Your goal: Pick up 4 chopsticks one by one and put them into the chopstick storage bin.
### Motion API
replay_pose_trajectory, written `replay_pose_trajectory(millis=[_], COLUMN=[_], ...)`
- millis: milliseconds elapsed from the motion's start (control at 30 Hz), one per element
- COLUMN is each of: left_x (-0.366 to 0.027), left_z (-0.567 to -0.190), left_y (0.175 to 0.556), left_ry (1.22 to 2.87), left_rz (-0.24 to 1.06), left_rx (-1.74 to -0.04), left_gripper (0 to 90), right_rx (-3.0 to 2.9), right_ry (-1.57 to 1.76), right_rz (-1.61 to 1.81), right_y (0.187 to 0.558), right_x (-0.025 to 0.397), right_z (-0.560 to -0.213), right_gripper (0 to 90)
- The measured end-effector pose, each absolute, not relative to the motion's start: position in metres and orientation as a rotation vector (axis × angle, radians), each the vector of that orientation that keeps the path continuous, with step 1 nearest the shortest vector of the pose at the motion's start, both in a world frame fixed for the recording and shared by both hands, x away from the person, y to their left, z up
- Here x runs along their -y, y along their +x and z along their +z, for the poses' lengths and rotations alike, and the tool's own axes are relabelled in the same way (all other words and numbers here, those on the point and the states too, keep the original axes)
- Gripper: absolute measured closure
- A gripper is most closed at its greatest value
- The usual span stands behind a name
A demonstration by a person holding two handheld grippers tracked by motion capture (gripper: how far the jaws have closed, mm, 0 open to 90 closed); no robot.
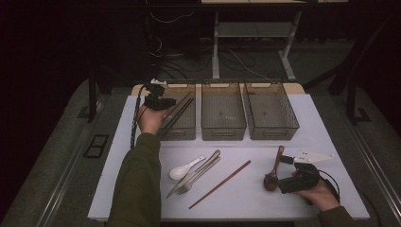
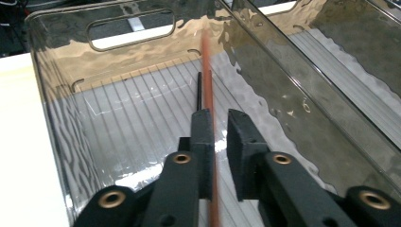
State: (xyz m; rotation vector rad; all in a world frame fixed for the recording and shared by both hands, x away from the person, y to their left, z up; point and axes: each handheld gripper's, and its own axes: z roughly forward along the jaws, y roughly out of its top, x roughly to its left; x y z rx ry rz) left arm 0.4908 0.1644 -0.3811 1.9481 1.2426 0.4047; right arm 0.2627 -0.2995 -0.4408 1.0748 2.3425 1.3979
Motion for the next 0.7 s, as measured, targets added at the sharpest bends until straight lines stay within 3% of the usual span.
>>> replay_pose_trajectory(millis=[233, 433, 700], left_x=[-0.161, -0.155, -0.145], left_z=[-0.38, -0.371, -0.356], left_y=[0.488, 0.48, 0.457], left_ry=[1.964, 1.99, 2.009], left_rz=[0.404, 0.398, 0.385], left_rx=[-1.216, -1.149, -1.051], left_gripper=[73.4, 61.0, 50.9], right_rx=[-2.342, -2.342, -2.345], right_ry=[1.08, 1.077, 1.077], right_rz=[1.397, 1.397, 1.394], right_y=[0.262, 0.263, 0.262], right_x=[0.3, 0.3, 0.299], right_z=[-0.441, -0.441, -0.441], right_gripper=[1.3, 1.3, 1.3])
